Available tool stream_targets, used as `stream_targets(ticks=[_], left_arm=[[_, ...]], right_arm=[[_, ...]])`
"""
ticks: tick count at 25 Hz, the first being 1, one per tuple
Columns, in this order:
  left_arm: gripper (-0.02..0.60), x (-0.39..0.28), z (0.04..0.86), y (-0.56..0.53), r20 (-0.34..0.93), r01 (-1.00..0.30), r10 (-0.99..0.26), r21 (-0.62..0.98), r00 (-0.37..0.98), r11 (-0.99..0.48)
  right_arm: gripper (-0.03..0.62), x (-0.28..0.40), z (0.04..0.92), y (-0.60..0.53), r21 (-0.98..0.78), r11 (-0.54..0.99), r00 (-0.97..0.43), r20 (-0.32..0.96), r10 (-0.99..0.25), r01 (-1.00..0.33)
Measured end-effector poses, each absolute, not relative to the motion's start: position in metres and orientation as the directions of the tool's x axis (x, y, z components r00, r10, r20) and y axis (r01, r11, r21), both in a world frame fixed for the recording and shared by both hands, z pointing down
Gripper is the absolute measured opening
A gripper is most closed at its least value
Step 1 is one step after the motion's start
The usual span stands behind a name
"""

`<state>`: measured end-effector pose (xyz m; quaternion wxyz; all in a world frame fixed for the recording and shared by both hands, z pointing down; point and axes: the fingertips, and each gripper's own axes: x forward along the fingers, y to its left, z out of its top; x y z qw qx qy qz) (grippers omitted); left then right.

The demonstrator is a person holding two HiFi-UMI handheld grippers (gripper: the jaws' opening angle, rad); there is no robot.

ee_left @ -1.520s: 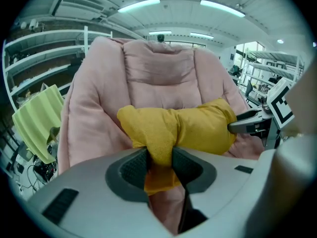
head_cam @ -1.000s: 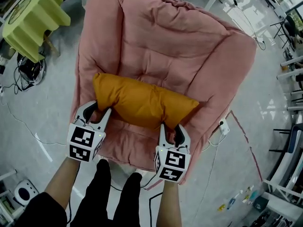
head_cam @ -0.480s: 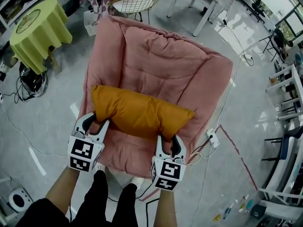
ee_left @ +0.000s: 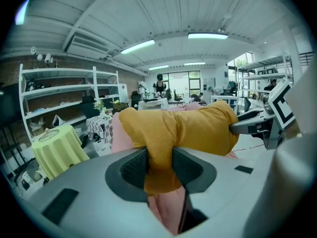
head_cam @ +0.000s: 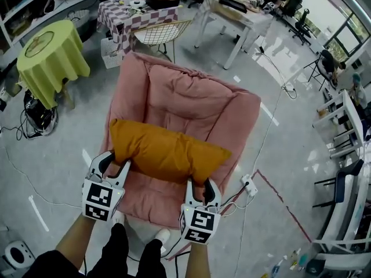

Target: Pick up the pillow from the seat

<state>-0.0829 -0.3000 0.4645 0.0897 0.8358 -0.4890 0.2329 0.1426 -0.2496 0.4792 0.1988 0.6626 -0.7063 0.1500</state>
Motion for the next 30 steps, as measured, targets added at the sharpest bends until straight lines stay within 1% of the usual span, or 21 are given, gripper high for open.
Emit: stream_targets(ticks=[18, 30], left_arm=[[0.147, -0.09, 0.331, -0.277, 0.327, -0.876, -0.846, -0.097, 0.42, -0.473], [0.147, -0.088, 0.275, -0.217, 0.25, -0.874, -0.861, -0.093, 0.443, -0.476]], right_arm=[[0.193, 0.137, 0.344, -0.231, 0.104, 0.061, -0.024, 0.33, -0.944, -0.993], [0.193, 0.139, 0.285, -0.17, 0.122, 0.021, 0.012, 0.262, -0.965, -0.992]])
